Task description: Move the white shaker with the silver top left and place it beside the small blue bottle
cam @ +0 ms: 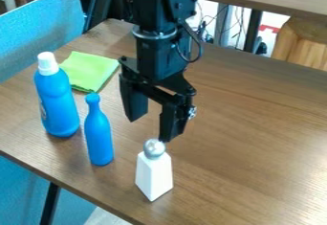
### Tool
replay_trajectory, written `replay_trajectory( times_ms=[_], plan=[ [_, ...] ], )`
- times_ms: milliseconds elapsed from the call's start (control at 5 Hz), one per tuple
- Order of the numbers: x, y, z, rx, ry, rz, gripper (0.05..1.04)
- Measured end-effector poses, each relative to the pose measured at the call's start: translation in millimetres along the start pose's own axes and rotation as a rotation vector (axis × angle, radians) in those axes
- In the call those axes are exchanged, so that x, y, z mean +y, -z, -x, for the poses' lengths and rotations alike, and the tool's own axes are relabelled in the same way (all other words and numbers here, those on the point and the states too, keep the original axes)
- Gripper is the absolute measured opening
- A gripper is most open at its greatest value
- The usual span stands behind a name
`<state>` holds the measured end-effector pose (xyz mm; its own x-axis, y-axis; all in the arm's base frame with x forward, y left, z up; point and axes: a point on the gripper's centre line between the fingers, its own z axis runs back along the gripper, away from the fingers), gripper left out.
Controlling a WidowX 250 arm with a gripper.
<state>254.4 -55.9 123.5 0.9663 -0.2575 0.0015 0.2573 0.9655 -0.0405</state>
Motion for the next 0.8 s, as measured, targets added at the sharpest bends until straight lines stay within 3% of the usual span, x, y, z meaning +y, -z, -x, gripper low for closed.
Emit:
replay_trajectory(
  times_ms=[200,400,600,800],
  plan=[
    [40.2,-28.7,-0.7,-0.051,-0.084,-0.017,1.001],
    [88.0,-58.6,14.2,-0.108,-0.162,-0.026,1.001],
    [117.5,-69.9,23.6,-0.102,-0.21,-0.041,1.001],
    [154.1,-65.0,30.5,-0.055,-0.255,-0.038,1.001]
  ],
)
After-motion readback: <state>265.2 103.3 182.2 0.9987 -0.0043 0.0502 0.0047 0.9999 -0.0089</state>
